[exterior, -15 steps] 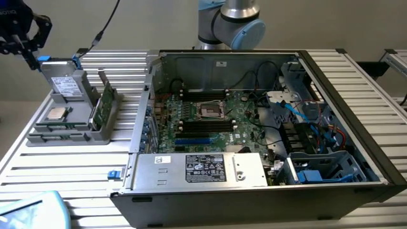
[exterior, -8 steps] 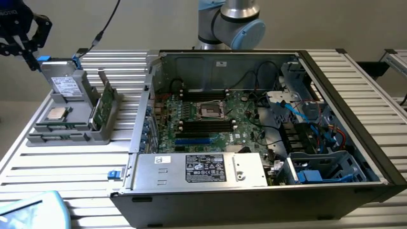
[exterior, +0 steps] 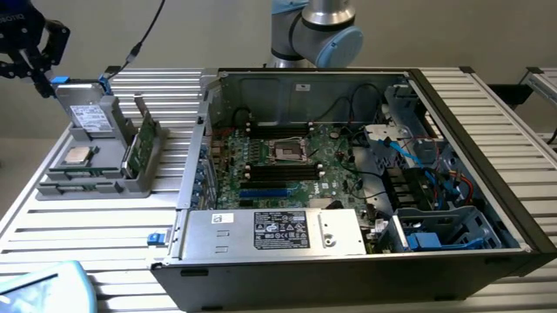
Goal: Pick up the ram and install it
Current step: 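Pick up the ram and move it above insertion slot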
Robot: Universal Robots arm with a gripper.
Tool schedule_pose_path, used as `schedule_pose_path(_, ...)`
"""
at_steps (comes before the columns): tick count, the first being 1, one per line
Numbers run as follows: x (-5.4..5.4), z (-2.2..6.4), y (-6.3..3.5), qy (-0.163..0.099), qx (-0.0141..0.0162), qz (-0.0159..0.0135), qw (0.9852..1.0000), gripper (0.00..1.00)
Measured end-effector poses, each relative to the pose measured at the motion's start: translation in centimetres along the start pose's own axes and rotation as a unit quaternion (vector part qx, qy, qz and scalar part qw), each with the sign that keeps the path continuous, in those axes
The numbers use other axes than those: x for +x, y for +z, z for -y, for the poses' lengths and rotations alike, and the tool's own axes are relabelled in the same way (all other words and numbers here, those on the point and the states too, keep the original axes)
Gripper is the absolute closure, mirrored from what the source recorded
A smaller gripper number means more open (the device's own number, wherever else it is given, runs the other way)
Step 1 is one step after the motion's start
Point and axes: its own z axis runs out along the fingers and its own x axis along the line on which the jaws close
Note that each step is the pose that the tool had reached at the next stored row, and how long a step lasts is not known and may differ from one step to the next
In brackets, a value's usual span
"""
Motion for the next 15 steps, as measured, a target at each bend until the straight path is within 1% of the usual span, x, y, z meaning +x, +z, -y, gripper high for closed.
schedule_pose_path(2, 0.0, 0.0, 0.03, -0.019, 0.0007, -0.0013, 0.9998, 0.89)
schedule_pose_path(4, 0.0, 0.01, 0.06, -0.036, 0.0014, -0.0026, 0.9993, 0.89)
schedule_pose_path(6, 0.0, 0.01, 0.09, -0.055, 0.002, -0.0039, 0.9985, 0.89)
schedule_pose_path(8, -0.01, 0.01, 0.12, -0.073, 0.0027, -0.0052, 0.9973, 0.89)
schedule_pose_path(11, -0.01, 0.01, 0.16, -0.1, 0.0037, -0.0071, 0.9949, 0.89)
schedule_pose_path(15, -0.01, 0.01, 0.22, -0.136, 0.0051, -0.0097, 0.9907, 0.89)
